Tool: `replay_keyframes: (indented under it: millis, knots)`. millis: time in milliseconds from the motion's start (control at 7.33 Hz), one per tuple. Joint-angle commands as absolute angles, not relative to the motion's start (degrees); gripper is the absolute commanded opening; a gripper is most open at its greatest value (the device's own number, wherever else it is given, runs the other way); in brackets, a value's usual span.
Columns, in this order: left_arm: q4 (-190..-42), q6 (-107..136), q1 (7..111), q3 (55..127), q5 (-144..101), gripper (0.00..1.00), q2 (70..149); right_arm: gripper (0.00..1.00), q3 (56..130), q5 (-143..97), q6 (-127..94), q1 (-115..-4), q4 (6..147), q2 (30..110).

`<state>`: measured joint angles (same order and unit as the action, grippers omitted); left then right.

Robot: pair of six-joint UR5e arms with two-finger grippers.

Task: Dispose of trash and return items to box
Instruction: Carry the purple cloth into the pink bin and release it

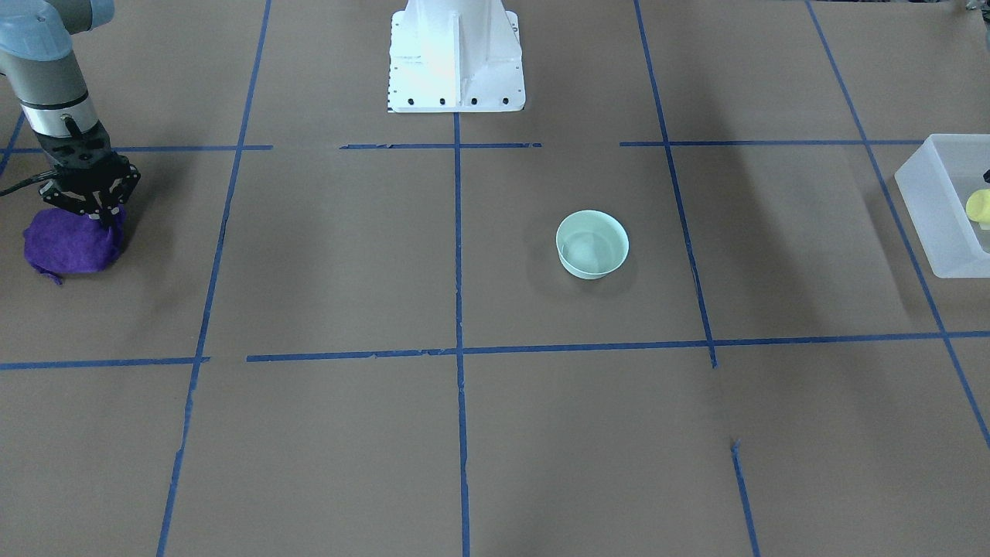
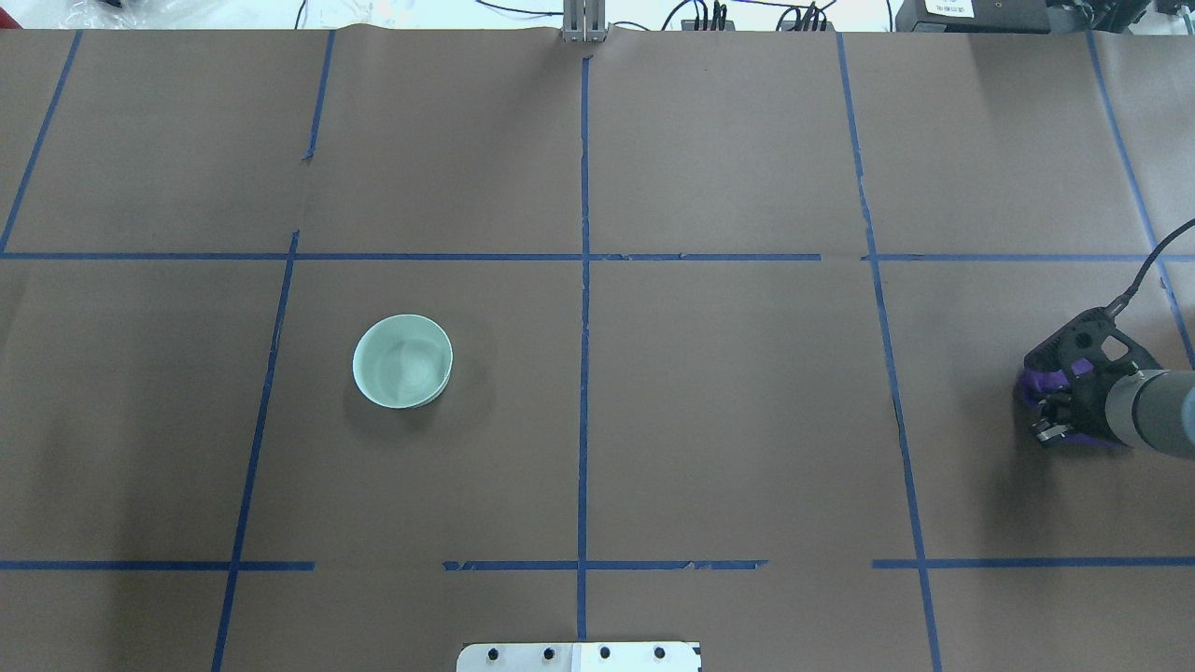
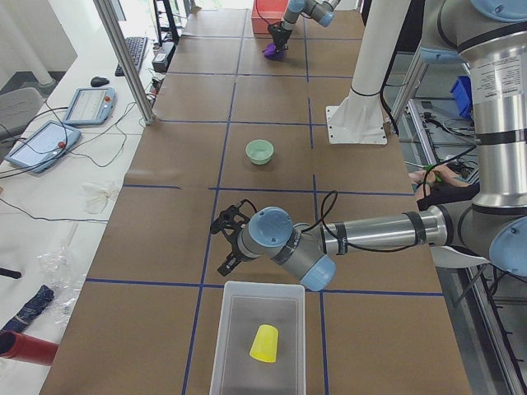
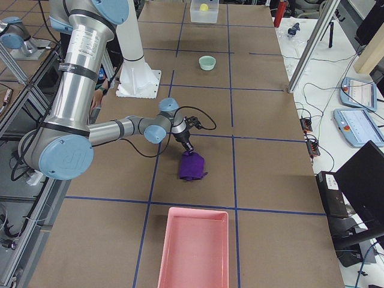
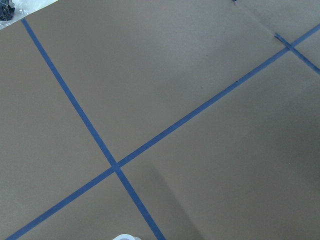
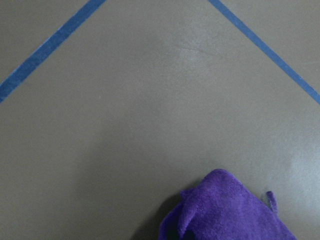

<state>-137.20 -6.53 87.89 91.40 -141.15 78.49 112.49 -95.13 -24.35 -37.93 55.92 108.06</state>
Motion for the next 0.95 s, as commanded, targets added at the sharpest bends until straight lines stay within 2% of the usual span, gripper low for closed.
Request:
replay_keyframes:
  millis: [0, 273, 409, 682, 818]
  knots:
    - [-137.11, -6.50, 87.89, 91.41, -141.15, 1.00, 78.57, 0.00, 112.50, -109.43, -10.79, -53.70, 56.60, 107.76]
    - [-137.02, -6.24, 87.80, 91.49, -141.07, 1.00, 78.57, 0.00, 112.59, -124.39, 9.91, -74.78, 65.60, 107.49]
    - [-133.98, -3.02, 87.45, 92.80, -141.06, 1.00, 79.27, 0.00, 112.41, -129.85, 21.42, -84.19, 75.05, 105.31]
    - [-128.33, -1.32, 86.92, 98.68, -137.84, 1.00, 79.28, 0.00, 111.54, -130.61, 42.18, -97.32, 97.09, 97.78]
    - [-128.23, -0.71, 86.84, 98.70, -137.12, 1.00, 79.63, 0.00, 109.36, -129.74, 50.80, -101.99, 103.12, 93.99]
